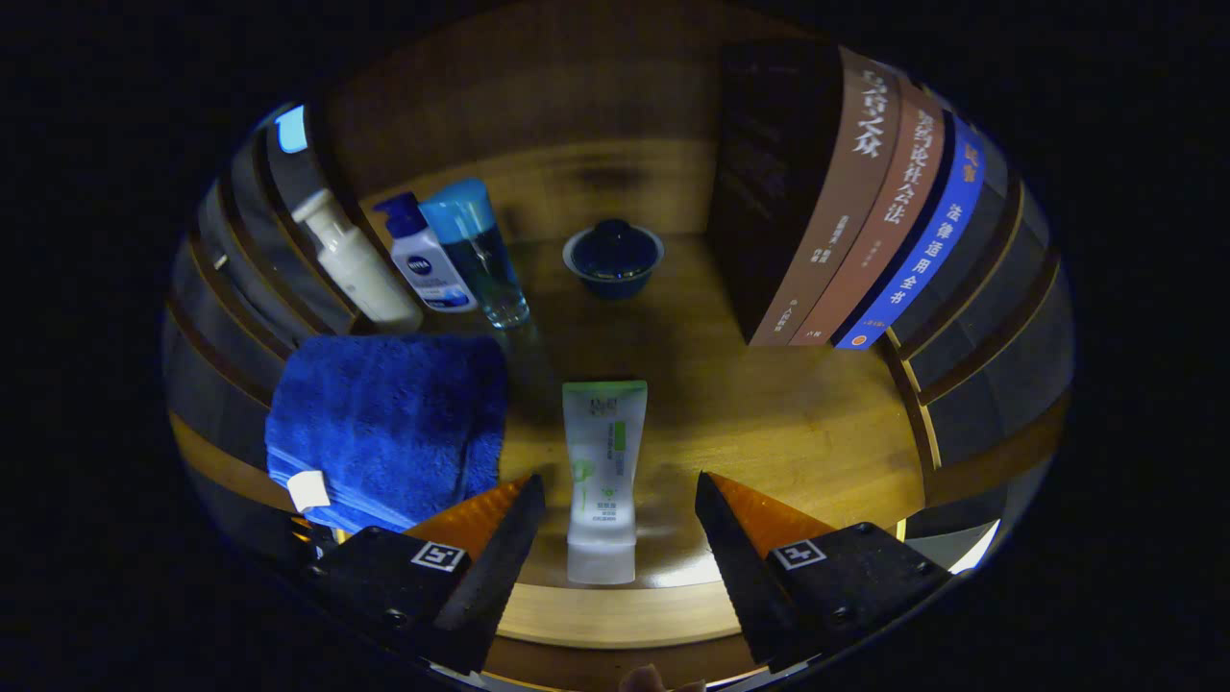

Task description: Pull open the drawer, take out the items inside it, and place them on the countertop above the cabinet.

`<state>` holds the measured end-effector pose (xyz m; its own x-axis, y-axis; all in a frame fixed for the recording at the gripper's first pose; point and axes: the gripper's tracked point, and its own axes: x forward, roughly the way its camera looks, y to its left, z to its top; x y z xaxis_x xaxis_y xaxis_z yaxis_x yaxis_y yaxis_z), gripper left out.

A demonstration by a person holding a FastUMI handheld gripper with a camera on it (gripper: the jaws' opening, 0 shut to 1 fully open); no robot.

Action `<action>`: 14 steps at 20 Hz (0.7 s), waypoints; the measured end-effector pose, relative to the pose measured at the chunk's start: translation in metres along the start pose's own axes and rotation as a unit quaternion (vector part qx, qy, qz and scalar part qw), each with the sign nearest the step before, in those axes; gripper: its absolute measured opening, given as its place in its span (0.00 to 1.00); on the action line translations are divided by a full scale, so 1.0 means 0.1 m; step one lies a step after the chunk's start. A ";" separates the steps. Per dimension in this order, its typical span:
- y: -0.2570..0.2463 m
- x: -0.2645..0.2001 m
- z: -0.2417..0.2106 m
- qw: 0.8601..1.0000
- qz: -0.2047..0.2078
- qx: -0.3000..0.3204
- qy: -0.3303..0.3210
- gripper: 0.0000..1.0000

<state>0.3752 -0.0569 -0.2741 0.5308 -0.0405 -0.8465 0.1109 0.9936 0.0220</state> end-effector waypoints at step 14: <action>0.40 -1.77 -0.36 0.941 0.133 -0.020 -0.311 1.00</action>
<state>0.2548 -0.0062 -0.1425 0.9259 0.1682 -0.3382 -0.1200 0.9800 0.1586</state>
